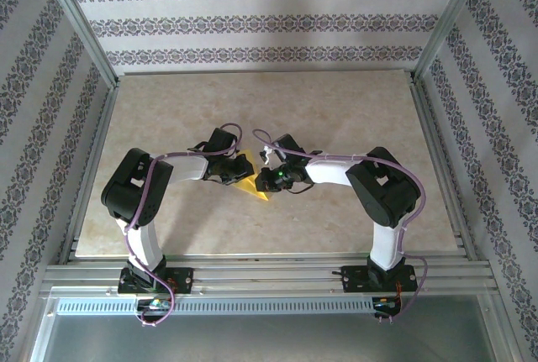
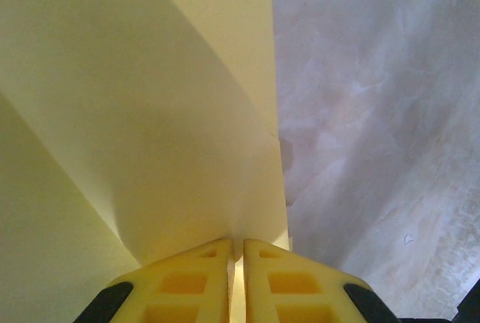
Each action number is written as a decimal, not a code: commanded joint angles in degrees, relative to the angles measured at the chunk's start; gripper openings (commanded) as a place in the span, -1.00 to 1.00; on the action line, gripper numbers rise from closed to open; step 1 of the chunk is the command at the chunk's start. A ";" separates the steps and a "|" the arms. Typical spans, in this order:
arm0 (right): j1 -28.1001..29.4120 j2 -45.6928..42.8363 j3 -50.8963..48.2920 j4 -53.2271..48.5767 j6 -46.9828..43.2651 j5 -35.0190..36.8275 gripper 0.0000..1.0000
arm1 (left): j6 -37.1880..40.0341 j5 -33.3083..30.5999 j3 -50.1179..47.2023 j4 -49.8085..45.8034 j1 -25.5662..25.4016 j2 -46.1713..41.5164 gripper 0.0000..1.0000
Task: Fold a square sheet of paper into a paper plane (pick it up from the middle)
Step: Fourth fold the wing at the center of the table.
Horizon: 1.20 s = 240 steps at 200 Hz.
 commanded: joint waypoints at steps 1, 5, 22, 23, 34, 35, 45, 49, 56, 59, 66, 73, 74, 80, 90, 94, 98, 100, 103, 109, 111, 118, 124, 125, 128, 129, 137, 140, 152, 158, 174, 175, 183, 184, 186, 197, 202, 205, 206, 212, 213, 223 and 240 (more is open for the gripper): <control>0.05 1.24 0.61 -2.13 -0.44 0.08 -0.79 | 0.49 -2.48 0.37 -5.00 0.44 1.94 -0.71; 0.06 1.17 0.58 -2.15 -0.51 0.09 -0.79 | 0.49 -2.62 0.40 -5.16 0.45 1.95 -0.71; -0.01 1.58 0.78 -3.33 -1.10 0.06 -0.78 | 0.51 -2.98 0.59 -5.74 0.47 2.05 -0.71; -0.03 1.59 0.77 -3.43 -1.11 0.06 -0.78 | 0.50 -3.00 0.61 -5.79 0.45 2.08 -0.71; -0.11 1.85 0.89 -4.02 -1.25 0.36 -0.77 | 0.53 -3.34 0.68 -6.19 0.47 2.07 -0.71; -0.17 1.85 0.87 -3.99 -1.23 0.39 -0.77 | 0.55 -3.36 0.65 -6.19 0.49 2.09 -0.71; -0.18 1.85 0.99 -4.38 -1.30 0.73 -0.77 | 0.50 -3.46 0.71 -6.28 0.44 2.10 -0.71; -0.18 1.90 1.10 -4.74 -1.44 1.03 -0.77 | 0.49 -3.42 0.63 -6.28 0.44 2.14 -0.71; -0.27 2.03 1.48 -5.24 -1.61 1.45 -0.76 | 0.49 -3.45 0.63 -6.29 0.46 2.21 -0.72; -0.31 2.11 1.58 -5.45 -1.71 1.54 -0.76 | 0.43 -3.46 0.70 -6.32 0.49 2.24 -0.72; -0.32 2.10 1.80 -5.71 -1.71 1.71 -0.76 | 0.45 -3.44 0.70 -6.43 0.46 2.30 -0.71; -0.33 2.05 1.95 -5.87 -1.82 1.73 -0.76 | 0.41 -3.46 0.75 -6.53 0.52 2.37 -0.71; -0.33 2.04 1.97 -5.84 -1.82 1.78 -0.76 | 0.41 -3.46 0.78 -6.54 0.52 2.42 -0.72; -0.40 1.88 1.98 -5.89 -1.87 1.73 -0.76 | 0.41 -3.46 0.80 -6.63 0.45 2.45 -0.71; -0.34 1.47 2.11 -6.26 -2.01 1.91 -0.76 | 0.53 -3.39 0.86 -6.71 0.39 2.47 -0.72; -0.47 1.22 2.15 -6.33 -2.14 1.78 -0.76 | 0.50 -3.45 0.82 -6.76 0.43 2.46 -0.72; -0.47 0.89 2.16 -6.46 -2.17 1.59 -0.76 | 0.49 -3.41 0.95 -6.85 0.44 2.46 -0.71; -0.49 0.67 2.14 -6.45 -2.22 1.46 -0.76 | 0.49 -3.41 0.97 -6.82 0.48 2.50 -0.72; -0.41 0.33 2.13 -6.49 -2.34 1.27 -0.76 | 0.54 -3.38 0.93 -6.88 0.45 2.53 -0.71; -0.49 -0.42 2.05 -6.49 -2.42 0.85 -0.76 | 0.58 -3.44 1.06 -6.98 0.44 2.48 -0.71; -0.45 -0.71 2.05 -6.50 -2.48 0.68 -0.75 | 0.63 -3.46 1.06 -6.98 0.46 2.51 -0.71; -0.44 -1.64 1.97 -6.52 -2.71 -0.17 -0.75 | 0.62 -3.40 1.09 -7.09 0.47 2.47 -0.71; -0.38 -2.35 1.84 -6.43 -2.82 -0.71 -0.75 | 0.67 -3.45 1.13 -7.16 0.45 2.46 -0.71; -0.39 -2.44 1.83 -6.42 -2.81 -0.81 -0.75 | 0.67 -3.46 1.10 -7.16 0.44 2.46 -0.71; -0.40 -2.71 1.81 -6.50 -2.85 -1.08 -0.75 | 0.67 -3.45 1.15 -7.17 0.44 2.48 -0.71; -0.40 -2.76 1.81 -6.55 -2.86 -1.17 -0.75 | 0.63 -3.42 1.15 -7.16 0.44 2.51 -0.71; -0.17 -3.20 1.66 -6.73 -3.13 -1.81 -0.75 | 0.67 -3.46 1.13 -7.23 0.44 2.60 -0.71; -0.11 -3.30 1.56 -6.81 -3.21 -1.94 -0.75 | 0.68 -3.52 1.11 -7.24 0.47 2.55 -0.71; 0.23 -3.33 1.15 -7.04 -3.39 -2.00 -0.75 | 0.66 -3.42 1.13 -7.25 0.48 2.73 -0.71; 0.38 -3.13 1.01 -7.12 -3.40 -1.89 -0.75 | 0.66 -3.45 1.10 -7.26 0.44 2.79 -0.71; 0.48 -2.69 0.50 -7.29 -3.25 -1.68 -0.75 | 0.63 -3.42 1.09 -7.22 0.45 2.89 -0.71; 0.52 -2.66 0.45 -7.29 -3.19 -1.64 -0.75 | 0.65 -3.40 1.08 -7.23 0.44 2.85 -0.71; 0.49 -2.47 0.41 -7.33 -3.10 -1.48 -0.75 | 0.58 -3.37 1.15 -7.25 0.43 2.93 -0.71; 0.48 -2.46 0.41 -7.36 -3.08 -1.46 -0.75 | 0.58 -3.37 1.15 -7.25 0.47 2.91 -0.71; 0.52 -2.37 0.41 -7.37 -2.99 -1.37 -0.75 | 0.58 -3.38 1.11 -7.25 0.42 2.97 -0.72; 0.49 -2.03 0.36 -7.38 -2.96 -1.19 -0.75 | 0.63 -3.28 1.12 -7.25 0.45 3.06 -0.71; 0.57 -1.88 0.47 -7.47 -2.96 -1.10 -0.75 | 0.58 -3.28 1.11 -7.27 0.42 3.07 -0.71; 0.54 -1.80 0.56 -7.55 -2.99 -1.08 -0.75 | 0.54 -3.26 1.10 -7.25 0.40 3.03 -0.71; 0.55 -1.77 0.57 -7.56 -2.97 -1.04 -0.75 | 0.60 -3.27 1.13 -7.29 0.41 3.01 -0.71; 0.50 -1.59 0.64 -7.71 -2.96 -0.87 -0.75 | 0.50 -3.36 1.09 -7.33 0.50 3.06 -0.71; 0.49 -1.53 0.70 -7.72 -2.96 -0.84 -0.75 | 0.54 -3.37 1.08 -7.38 0.46 3.07 -0.71; 0.63 -1.16 0.94 -8.20 -3.17 -0.82 -0.75 | 0.51 -3.46 1.15 -7.51 0.47 3.05 -0.71; 0.56 -0.80 1.19 -8.75 -3.49 -0.55 -0.75 | 0.33 -3.65 1.26 -7.82 0.44 3.16 -0.71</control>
